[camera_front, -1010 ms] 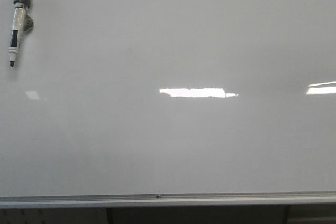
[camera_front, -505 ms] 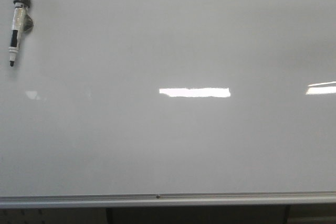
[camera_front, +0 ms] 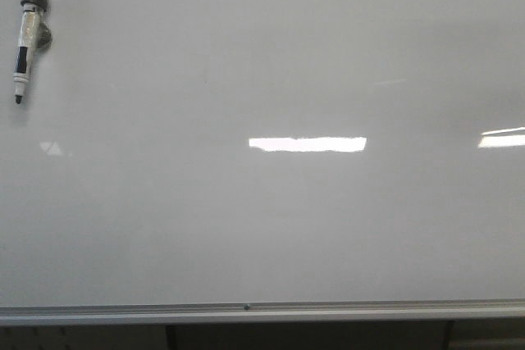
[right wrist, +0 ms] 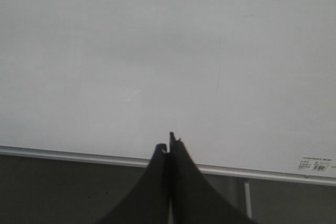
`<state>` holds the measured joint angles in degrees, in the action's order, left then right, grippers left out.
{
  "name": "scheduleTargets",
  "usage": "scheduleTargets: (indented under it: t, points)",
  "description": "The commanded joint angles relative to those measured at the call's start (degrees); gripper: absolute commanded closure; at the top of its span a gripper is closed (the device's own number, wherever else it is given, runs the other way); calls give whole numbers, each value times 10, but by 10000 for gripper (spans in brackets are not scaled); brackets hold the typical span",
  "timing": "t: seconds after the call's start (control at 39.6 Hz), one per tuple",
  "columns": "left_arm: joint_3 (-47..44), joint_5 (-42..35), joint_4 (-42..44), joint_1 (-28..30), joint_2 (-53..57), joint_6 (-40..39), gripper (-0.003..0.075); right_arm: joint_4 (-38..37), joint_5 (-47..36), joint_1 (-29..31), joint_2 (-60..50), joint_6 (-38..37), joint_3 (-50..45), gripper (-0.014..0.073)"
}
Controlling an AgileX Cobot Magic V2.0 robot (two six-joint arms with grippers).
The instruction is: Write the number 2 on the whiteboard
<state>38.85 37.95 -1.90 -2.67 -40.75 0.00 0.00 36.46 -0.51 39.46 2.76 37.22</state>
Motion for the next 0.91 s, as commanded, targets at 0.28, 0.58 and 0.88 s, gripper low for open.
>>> scheduleTargets:
  t: [0.28, 0.58, 0.88]
  points:
    - [18, -83, -7, -4, -54, 0, 425, 0, -21, 3, 18, 3, 15, -7]
    - [23, -134, -24, -51, -110, 15, 198, 11, -23, 3, 18, 3, 15, -51]
    - [45, -237, -9, -83, -212, 10, 207, 13, -23, 3, 18, 3, 15, -51]
